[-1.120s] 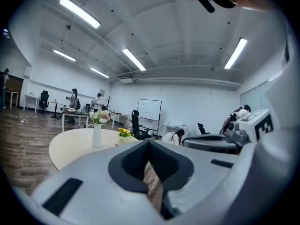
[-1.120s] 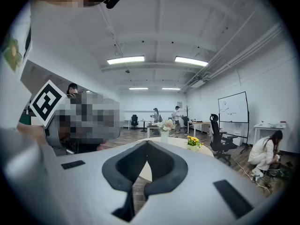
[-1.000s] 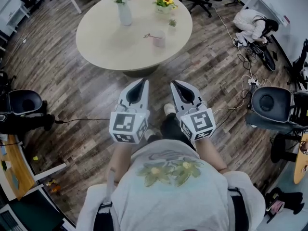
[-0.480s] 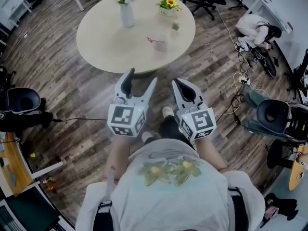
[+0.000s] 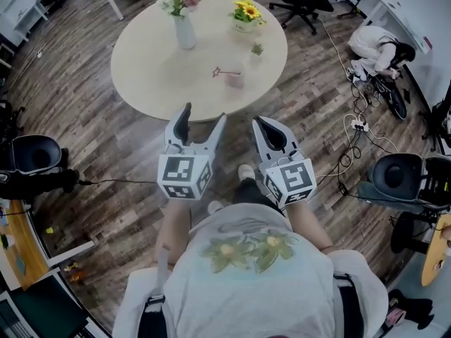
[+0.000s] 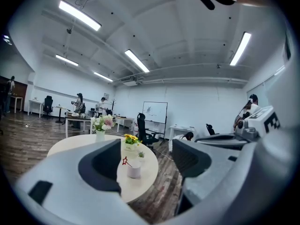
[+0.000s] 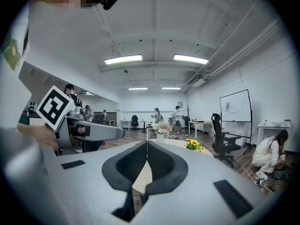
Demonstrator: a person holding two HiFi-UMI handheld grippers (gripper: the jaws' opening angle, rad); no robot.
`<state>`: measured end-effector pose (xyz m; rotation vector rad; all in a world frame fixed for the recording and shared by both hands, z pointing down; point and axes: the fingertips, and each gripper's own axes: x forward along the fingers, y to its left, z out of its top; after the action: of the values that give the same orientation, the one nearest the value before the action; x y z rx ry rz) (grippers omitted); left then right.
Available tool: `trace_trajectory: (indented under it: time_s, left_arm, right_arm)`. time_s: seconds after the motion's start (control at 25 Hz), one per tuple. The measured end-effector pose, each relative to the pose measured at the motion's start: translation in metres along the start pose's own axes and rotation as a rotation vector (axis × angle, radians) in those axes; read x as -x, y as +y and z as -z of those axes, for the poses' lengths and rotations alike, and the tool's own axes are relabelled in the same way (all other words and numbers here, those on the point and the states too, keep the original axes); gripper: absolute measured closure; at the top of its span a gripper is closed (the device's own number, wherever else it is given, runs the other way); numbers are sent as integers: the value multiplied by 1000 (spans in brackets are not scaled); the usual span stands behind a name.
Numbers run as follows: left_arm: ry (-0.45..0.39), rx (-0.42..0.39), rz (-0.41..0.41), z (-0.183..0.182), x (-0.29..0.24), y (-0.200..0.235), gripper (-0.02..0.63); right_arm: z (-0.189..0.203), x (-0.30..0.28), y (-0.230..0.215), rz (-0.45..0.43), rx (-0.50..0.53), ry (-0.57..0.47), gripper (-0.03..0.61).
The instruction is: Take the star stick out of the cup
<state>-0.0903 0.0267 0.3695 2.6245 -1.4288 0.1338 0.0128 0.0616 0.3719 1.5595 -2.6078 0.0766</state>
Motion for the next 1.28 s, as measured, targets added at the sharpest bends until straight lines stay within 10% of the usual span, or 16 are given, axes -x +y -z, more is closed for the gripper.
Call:
trace_trajectory:
  time_s: [1.28]
  left_arm:
    - [129, 171, -205, 54, -126, 39, 290]
  right_arm:
    - [11, -81, -101, -175, -29, 23, 561]
